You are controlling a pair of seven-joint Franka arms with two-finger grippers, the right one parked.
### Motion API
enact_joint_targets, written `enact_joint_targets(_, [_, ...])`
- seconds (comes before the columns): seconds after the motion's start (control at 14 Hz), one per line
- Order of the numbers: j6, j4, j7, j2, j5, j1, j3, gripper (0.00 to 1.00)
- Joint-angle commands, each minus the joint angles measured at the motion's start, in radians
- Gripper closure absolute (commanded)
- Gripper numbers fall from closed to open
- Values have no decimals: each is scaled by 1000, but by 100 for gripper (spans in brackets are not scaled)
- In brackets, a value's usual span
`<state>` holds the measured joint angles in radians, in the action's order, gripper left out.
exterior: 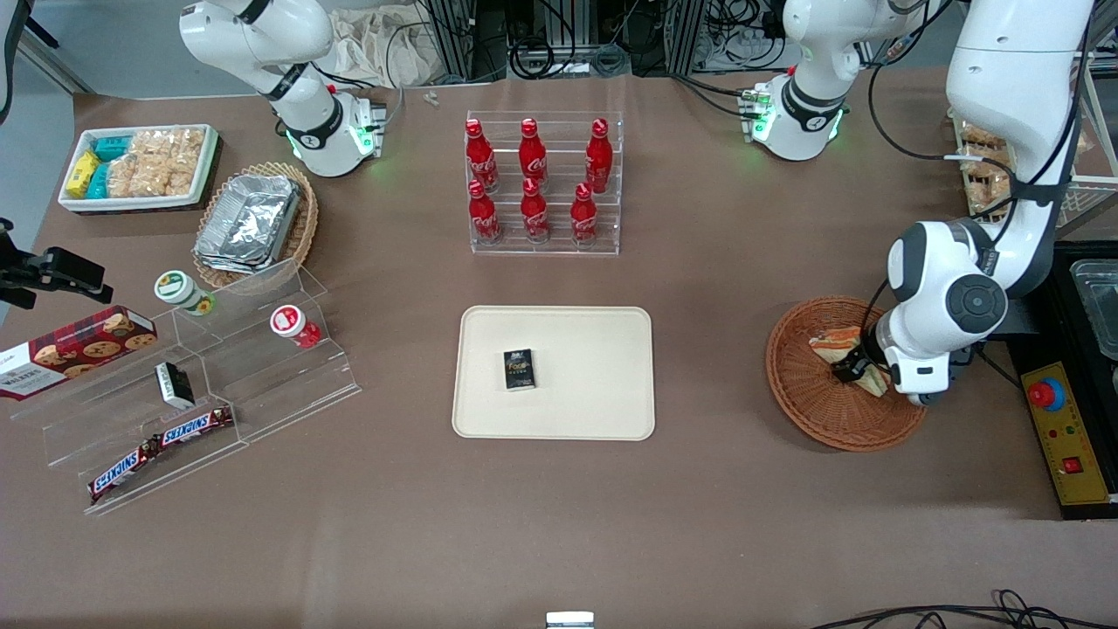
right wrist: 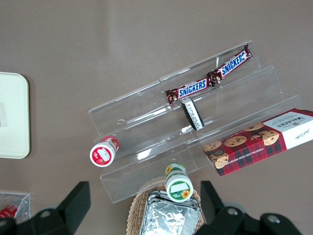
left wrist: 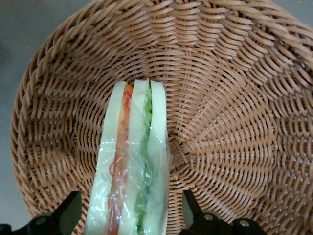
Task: Place sandwich from basket to tray
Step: 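Lift the sandwich out of the basket with the left gripper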
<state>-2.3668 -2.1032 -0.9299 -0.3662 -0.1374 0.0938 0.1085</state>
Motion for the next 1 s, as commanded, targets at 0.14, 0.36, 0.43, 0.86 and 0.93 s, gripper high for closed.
enact_joint_targets(0.14, [14, 26, -47, 12, -18, -2, 0, 100])
enact_joint_targets(0.36, [212, 133, -27, 42, -19, -9, 34, 100])
enact_joint_targets(0.43, [292, 193, -27, 39, -19, -9, 57, 100])
enact_joint_targets(0.86, [578, 553, 29, -14, -19, -11, 368, 100])
enact_joint_targets(0.93, [574, 587, 31, -52, -21, -26, 425, 100])
